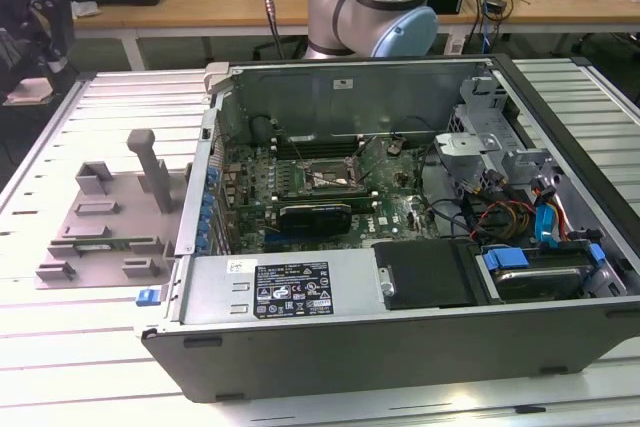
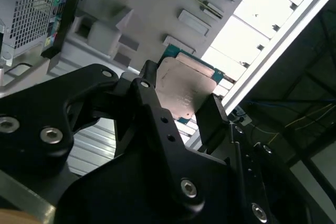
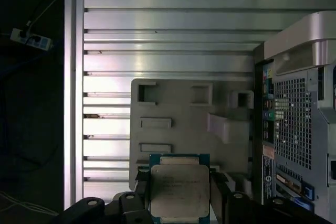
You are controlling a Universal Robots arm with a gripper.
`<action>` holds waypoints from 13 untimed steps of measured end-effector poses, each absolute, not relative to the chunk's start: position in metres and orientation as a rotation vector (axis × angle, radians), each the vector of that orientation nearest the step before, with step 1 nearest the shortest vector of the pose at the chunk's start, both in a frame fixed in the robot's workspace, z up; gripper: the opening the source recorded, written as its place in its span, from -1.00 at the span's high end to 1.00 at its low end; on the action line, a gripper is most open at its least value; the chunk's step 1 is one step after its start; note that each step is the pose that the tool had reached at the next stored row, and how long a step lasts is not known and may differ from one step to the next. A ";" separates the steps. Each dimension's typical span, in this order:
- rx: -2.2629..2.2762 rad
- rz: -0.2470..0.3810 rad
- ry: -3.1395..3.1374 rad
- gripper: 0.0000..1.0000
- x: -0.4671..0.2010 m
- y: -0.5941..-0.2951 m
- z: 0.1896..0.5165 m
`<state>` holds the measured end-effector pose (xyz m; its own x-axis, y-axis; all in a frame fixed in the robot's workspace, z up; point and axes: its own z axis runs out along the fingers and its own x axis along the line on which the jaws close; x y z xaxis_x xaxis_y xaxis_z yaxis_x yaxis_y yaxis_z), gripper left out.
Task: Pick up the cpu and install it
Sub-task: 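Pick up the cpu and move it towards the insertion slot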
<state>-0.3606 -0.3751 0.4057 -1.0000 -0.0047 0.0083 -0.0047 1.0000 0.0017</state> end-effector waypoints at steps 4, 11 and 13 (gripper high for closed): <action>0.007 -0.003 -3.133 -0.08 -0.345 -0.376 0.406; 0.007 -0.003 -3.133 -0.08 -0.310 -0.377 0.406; 0.007 -0.003 -3.133 -0.08 -0.297 -0.377 0.406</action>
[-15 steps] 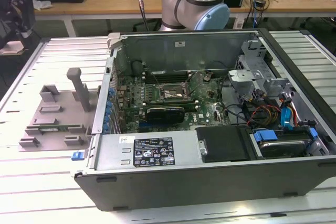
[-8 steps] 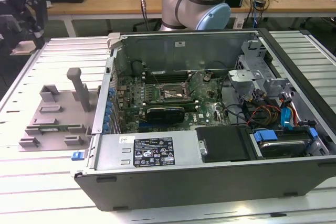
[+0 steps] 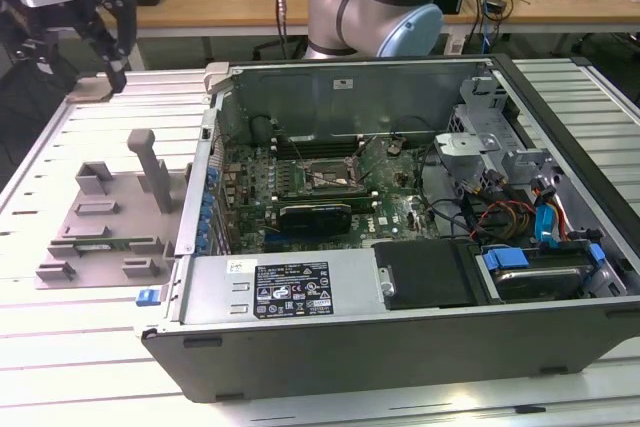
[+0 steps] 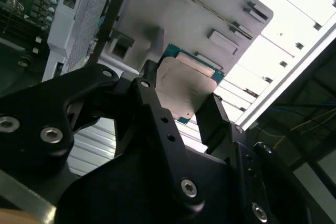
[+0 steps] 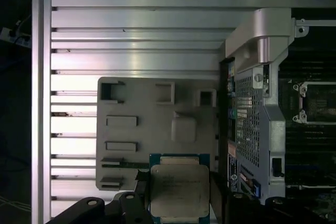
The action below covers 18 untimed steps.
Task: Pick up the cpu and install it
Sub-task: 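Pick up the cpu and move it towards the insertion slot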
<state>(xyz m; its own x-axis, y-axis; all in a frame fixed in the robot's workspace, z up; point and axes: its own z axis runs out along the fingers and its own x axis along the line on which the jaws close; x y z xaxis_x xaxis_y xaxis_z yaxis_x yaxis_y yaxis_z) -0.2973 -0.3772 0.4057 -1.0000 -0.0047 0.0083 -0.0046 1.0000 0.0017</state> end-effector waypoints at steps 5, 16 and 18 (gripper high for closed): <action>0.007 -0.003 -3.133 -0.08 -0.276 -0.378 0.406; 0.008 -0.003 -3.133 -0.08 -0.198 -0.380 0.406; 0.007 -0.003 -3.133 -0.08 -0.189 -0.380 0.406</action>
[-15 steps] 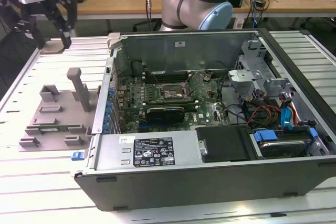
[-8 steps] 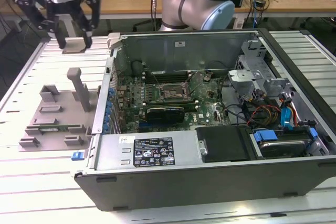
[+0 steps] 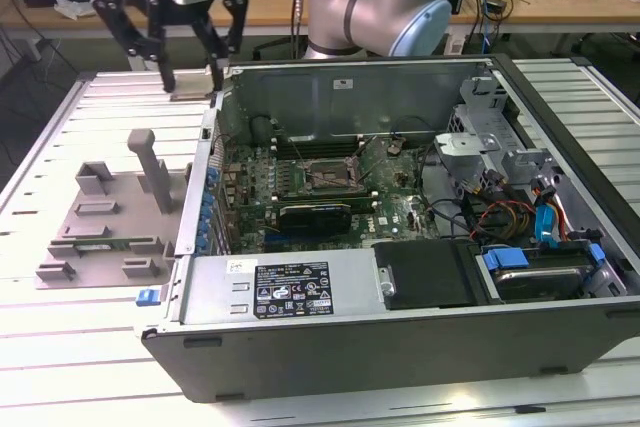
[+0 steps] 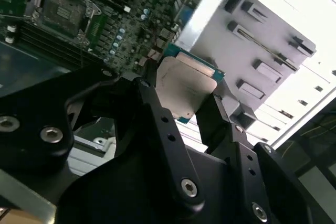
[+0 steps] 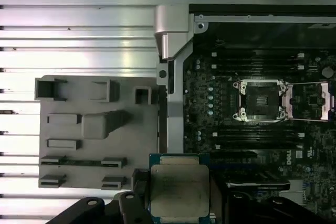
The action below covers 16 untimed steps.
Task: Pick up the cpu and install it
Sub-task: 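Pick up the cpu and move it towards the insertion slot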
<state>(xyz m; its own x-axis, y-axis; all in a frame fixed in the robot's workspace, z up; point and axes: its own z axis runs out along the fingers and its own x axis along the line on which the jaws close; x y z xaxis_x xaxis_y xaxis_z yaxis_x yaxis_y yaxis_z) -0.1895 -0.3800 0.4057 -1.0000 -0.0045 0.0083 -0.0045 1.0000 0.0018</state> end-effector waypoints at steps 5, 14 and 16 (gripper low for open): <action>0.008 -0.003 -3.133 -0.08 -0.164 -0.381 0.406; 0.007 -0.003 -3.133 -0.08 -0.122 -0.381 0.406; 0.007 -0.003 -3.133 -0.08 -0.112 -0.382 0.406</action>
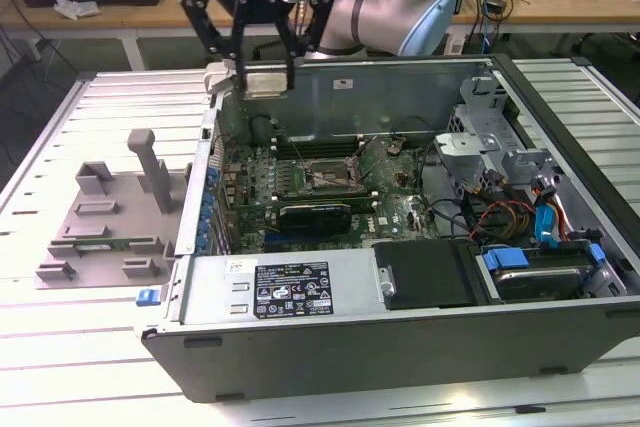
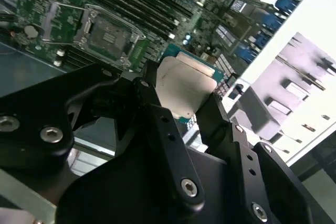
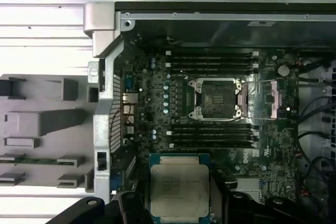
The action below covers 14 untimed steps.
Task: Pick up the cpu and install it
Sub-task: 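Pick up the cpu and move it towards the insertion slot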
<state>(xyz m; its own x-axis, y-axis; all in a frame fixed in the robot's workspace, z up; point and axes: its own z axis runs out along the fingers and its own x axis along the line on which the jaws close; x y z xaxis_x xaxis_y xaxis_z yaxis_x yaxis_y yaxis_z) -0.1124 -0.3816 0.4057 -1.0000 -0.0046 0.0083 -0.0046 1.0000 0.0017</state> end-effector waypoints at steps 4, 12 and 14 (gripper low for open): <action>0.008 -0.003 -3.133 -0.08 -0.093 -0.382 0.406; 0.008 -0.003 -3.133 -0.08 -0.067 -0.382 0.406; 0.007 -0.003 -3.133 -0.08 -0.067 -0.382 0.406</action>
<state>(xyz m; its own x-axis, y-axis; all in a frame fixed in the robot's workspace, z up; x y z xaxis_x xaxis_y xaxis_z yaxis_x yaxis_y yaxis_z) -0.0675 -0.3822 0.4057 -1.0000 -0.0047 0.0083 -0.0047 1.0000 0.0018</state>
